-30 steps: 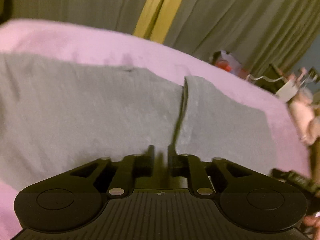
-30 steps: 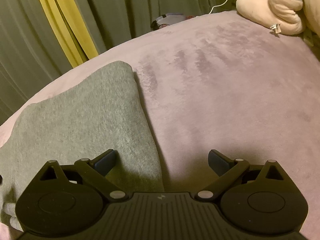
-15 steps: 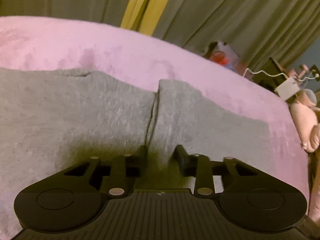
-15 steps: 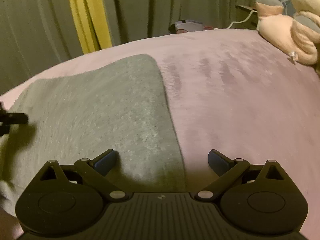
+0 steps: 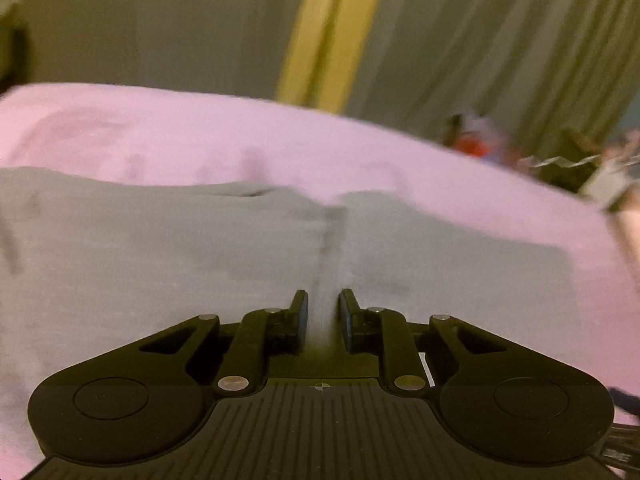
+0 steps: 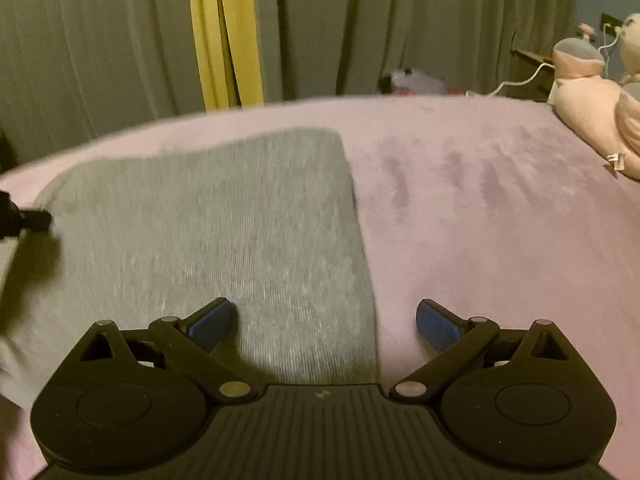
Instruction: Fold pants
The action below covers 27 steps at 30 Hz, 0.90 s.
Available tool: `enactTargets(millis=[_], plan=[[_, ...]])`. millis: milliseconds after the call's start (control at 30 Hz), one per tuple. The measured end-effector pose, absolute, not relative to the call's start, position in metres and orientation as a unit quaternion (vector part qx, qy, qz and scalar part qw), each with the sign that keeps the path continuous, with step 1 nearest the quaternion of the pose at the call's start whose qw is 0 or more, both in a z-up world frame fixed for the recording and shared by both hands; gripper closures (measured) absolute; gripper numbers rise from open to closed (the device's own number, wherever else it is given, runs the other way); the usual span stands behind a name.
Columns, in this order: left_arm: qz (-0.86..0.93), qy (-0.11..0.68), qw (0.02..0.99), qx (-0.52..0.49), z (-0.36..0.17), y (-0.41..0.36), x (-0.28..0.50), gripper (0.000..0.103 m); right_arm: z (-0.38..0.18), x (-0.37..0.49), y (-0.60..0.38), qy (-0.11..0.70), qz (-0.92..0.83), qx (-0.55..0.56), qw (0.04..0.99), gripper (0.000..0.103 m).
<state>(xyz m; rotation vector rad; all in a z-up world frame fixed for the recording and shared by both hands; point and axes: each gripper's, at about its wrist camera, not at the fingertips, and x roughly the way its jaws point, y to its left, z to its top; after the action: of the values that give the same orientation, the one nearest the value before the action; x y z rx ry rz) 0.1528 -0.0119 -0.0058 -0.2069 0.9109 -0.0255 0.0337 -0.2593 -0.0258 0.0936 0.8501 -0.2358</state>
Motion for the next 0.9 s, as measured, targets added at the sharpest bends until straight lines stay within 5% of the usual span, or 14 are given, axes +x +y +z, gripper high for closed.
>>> enactTargets(millis=[100, 200, 267, 333, 400, 500, 633, 767, 900], plan=[[-0.031, 0.432, 0.890, -0.143, 0.001, 0.003, 0.141, 0.058, -0.026, 0.033, -0.252, 0.411, -0.125, 0.031, 0.903, 0.004], [-0.066, 0.434, 0.886, -0.147, 0.008, 0.008, 0.124, 0.052, -0.010, 0.014, -0.246, 0.346, -0.122, 0.031, 0.930, 0.005], [-0.084, 0.438, 0.887, -0.120, 0.008, 0.004, 0.108, 0.051, -0.003, 0.003, -0.242, 0.304, -0.109, 0.033, 0.946, 0.018], [-0.088, 0.454, 0.881, -0.097, -0.002, -0.002, 0.094, 0.050, -0.002, -0.001, -0.235, 0.289, -0.085, 0.029, 0.953, 0.056], [-0.070, 0.491, 0.865, -0.077, -0.019, -0.008, 0.094, 0.049, -0.011, 0.009, -0.224, 0.328, -0.072, 0.007, 0.942, 0.068], [-0.064, 0.490, 0.869, -0.035, -0.022, -0.019, 0.090, 0.047, -0.035, 0.027, -0.209, 0.405, -0.061, -0.023, 0.912, 0.066], [-0.057, 0.433, 0.896, -0.084, 0.001, -0.004, 0.080, 0.049, -0.030, 0.021, -0.195, 0.386, -0.051, -0.044, 0.920, 0.066], [-0.011, 0.405, 0.900, -0.160, 0.018, 0.032, 0.081, 0.035, -0.020, 0.005, -0.187, 0.350, -0.016, -0.036, 0.936, 0.061], [0.062, 0.397, 0.881, -0.248, 0.022, 0.084, 0.085, 0.028, -0.029, 0.009, -0.174, 0.382, 0.001, -0.069, 0.922, 0.032]])
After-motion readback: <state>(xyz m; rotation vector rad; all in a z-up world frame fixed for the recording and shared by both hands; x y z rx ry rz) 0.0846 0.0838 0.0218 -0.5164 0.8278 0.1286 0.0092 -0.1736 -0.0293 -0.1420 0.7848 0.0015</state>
